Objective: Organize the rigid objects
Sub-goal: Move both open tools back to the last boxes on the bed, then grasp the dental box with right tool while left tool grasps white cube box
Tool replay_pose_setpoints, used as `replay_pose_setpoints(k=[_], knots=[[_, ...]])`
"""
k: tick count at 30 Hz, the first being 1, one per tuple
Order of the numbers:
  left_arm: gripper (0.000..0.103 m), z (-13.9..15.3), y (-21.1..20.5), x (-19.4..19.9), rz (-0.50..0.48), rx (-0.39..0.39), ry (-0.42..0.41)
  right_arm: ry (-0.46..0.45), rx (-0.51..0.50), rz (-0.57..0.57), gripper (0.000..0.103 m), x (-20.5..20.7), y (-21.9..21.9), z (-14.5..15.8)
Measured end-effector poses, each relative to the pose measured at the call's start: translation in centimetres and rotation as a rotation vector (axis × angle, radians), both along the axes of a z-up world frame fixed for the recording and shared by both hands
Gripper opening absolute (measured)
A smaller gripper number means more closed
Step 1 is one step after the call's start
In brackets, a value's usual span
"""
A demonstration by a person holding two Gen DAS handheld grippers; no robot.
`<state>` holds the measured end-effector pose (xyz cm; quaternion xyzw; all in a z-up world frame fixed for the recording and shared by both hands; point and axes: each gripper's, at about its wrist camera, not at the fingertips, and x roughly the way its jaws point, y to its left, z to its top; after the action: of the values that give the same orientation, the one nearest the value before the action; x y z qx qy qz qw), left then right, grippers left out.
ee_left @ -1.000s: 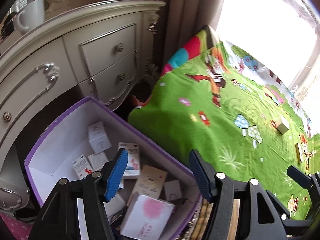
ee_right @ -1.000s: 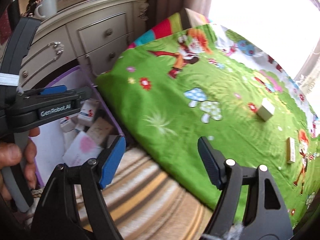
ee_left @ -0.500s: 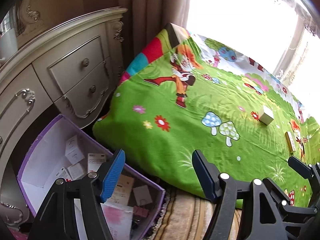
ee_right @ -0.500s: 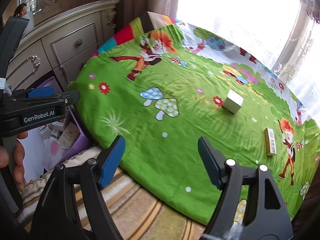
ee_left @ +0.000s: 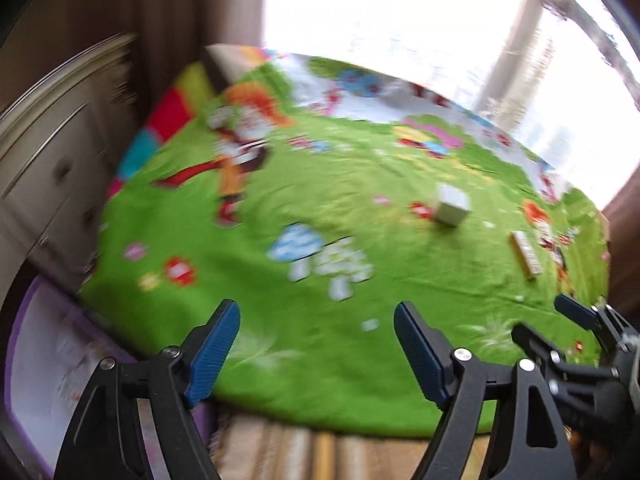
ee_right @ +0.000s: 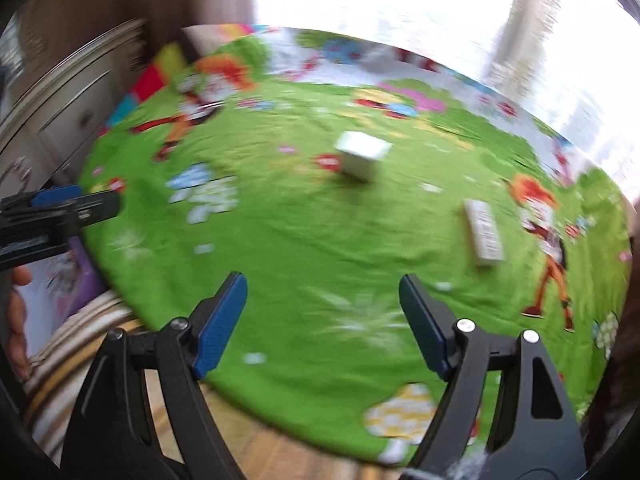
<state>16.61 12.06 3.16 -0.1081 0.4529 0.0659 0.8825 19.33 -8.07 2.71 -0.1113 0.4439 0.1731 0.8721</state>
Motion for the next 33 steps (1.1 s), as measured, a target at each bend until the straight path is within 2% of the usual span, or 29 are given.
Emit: replay_pose_setpoints(k=[6, 10, 16, 20, 24, 26, 28, 31, 33], knots=[[0.083, -0.2, -5.6, 5.5, -0.144, 0.008, -0.018, -0.013, -0.013, -0.159, 0.081, 4.6, -6.2, -0.6], [0.083, -1.3, -7.9, 9.4, -0.188, -0.016, -0.009, -0.015, -0.001, -0.240, 0.081, 7.6, -9.1, -1.6], [0.083, -3.6, -10.6, 15.0, -0.218, -0.007, -0.011, 0.019, 0.030, -0.287, 0.081, 10.7, -11.1, -4.2], [0.083, -5.0, -11.6, 17.4, -0.230, -0.016, -0.008, 0.029, 0.042, -0.278, 0.081, 11.9, -11.1, -5.5], [0.081, -5.8, -13.1, 18.8, -0.263, 0.014, -0.017, 0.017, 0.041, -0.270, 0.080, 12.9, -10.9, -6.0], [0.073, -6.4, -13.7, 19.4, -0.271, 0.029, -0.007, 0.018, 0.040, -0.269, 0.076, 13.3, -11.0, -6.3], [0.060, -7.1, -14.3, 19.9, -0.284, 0.041, 0.008, 0.027, 0.039, -0.276, 0.068, 13.6, -11.1, -6.7], [0.050, -7.8, -14.3, 20.1, -0.278, 0.042, 0.016, 0.056, 0.049, -0.273, 0.057, 13.9, -11.2, -7.3], [0.047, -8.2, -14.3, 20.2, -0.277, 0.045, 0.020, 0.066, 0.047, -0.269, 0.050, 14.0, -11.1, -7.6]])
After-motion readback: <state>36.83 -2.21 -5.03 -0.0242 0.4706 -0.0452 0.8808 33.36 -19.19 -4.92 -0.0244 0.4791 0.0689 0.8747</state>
